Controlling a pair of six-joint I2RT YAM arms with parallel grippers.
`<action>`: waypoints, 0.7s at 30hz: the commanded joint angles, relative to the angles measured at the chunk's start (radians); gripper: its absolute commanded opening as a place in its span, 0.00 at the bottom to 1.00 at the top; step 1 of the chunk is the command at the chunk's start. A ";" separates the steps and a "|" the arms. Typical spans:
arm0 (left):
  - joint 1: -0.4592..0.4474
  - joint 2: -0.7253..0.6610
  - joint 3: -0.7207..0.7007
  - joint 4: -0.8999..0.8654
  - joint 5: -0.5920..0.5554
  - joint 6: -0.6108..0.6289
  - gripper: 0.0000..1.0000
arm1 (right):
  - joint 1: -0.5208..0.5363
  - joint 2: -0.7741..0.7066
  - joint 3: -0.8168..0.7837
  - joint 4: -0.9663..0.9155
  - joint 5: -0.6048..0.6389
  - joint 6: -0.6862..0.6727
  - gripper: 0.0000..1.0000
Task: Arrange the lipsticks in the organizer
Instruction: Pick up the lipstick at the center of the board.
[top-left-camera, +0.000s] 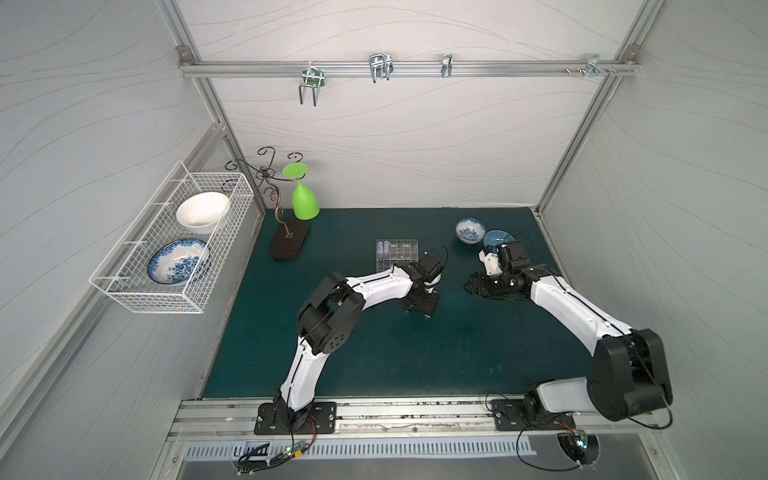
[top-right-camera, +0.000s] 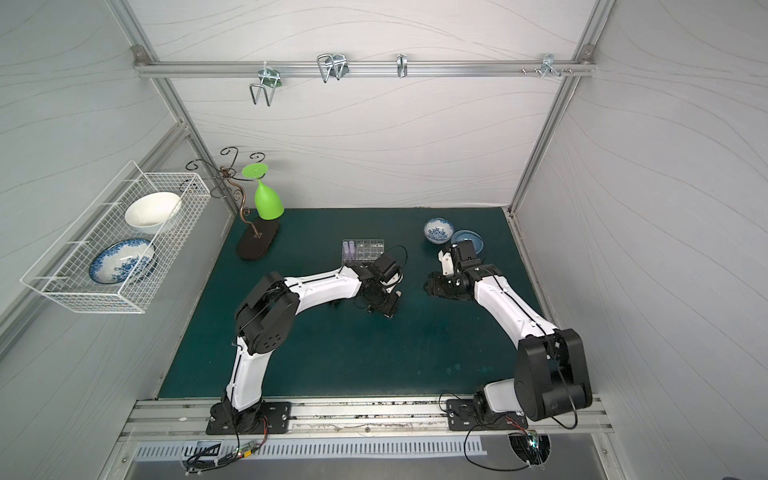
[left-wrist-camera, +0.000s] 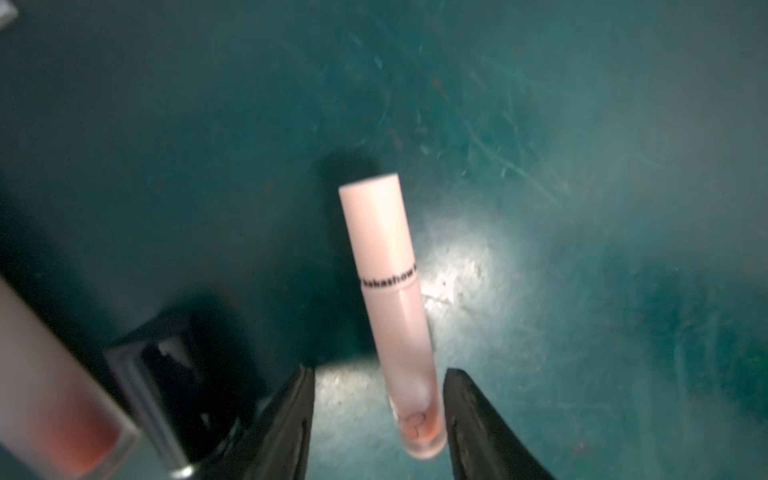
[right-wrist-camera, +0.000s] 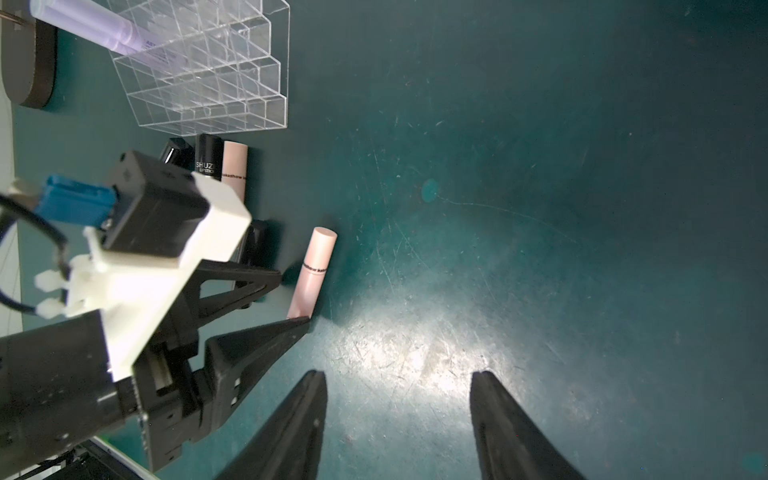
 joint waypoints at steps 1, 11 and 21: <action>-0.013 0.039 0.059 -0.001 -0.010 0.004 0.53 | -0.006 -0.029 -0.007 0.005 -0.017 0.004 0.59; -0.022 0.077 0.079 -0.008 0.005 0.007 0.35 | -0.006 -0.055 -0.007 -0.006 -0.023 0.003 0.58; -0.033 -0.134 -0.003 -0.043 -0.038 0.025 0.11 | -0.005 -0.091 0.011 -0.031 -0.154 0.004 0.62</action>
